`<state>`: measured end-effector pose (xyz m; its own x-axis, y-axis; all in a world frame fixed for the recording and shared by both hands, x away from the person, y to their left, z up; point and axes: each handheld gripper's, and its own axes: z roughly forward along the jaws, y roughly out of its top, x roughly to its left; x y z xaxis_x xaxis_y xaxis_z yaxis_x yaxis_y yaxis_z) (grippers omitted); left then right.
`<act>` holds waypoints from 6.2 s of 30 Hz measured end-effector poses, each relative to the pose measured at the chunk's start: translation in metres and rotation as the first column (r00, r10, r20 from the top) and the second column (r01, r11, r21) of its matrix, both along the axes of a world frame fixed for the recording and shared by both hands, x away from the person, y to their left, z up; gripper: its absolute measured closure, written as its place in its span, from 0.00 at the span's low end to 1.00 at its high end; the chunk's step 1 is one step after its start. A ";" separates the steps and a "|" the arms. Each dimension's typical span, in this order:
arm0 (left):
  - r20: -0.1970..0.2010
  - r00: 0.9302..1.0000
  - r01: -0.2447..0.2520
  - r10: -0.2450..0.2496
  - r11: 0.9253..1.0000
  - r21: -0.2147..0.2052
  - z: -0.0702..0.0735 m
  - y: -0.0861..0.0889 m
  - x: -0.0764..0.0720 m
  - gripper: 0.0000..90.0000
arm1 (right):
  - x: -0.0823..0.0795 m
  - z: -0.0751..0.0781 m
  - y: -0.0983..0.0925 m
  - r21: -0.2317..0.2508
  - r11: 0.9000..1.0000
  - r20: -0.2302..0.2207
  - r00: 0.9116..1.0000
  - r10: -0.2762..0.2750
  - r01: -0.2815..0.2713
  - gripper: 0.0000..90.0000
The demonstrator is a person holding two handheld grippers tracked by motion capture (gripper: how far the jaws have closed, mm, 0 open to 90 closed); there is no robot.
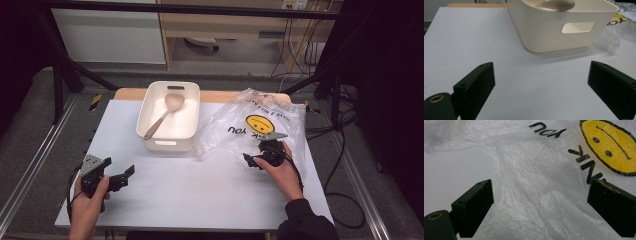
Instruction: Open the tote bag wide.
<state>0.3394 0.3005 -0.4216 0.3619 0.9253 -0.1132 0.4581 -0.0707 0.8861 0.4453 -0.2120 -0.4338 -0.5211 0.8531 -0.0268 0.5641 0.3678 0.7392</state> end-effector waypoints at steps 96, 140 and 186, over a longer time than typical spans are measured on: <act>-0.007 0.971 0.239 -0.239 0.971 0.029 0.016 -0.090 -0.014 0.25 | -0.026 0.033 0.004 0.176 0.983 -0.006 0.999 -0.051 0.051 1.00; -0.150 0.841 0.540 -0.519 0.806 0.240 -0.038 -0.302 0.044 1.00 | -0.042 0.082 0.025 0.202 0.979 0.078 0.997 -0.005 -0.011 1.00; -0.233 0.779 0.625 -0.582 0.750 0.217 -0.030 -0.279 0.102 1.00 | -0.011 0.150 0.031 0.182 0.983 0.088 0.996 -0.032 0.015 1.00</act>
<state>0.4414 0.0212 -0.4519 0.8547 0.5190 0.0091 0.3559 -0.5987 0.7176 0.4346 -0.1809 -0.2839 -0.5035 0.8599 0.0835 0.4990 0.2105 0.8406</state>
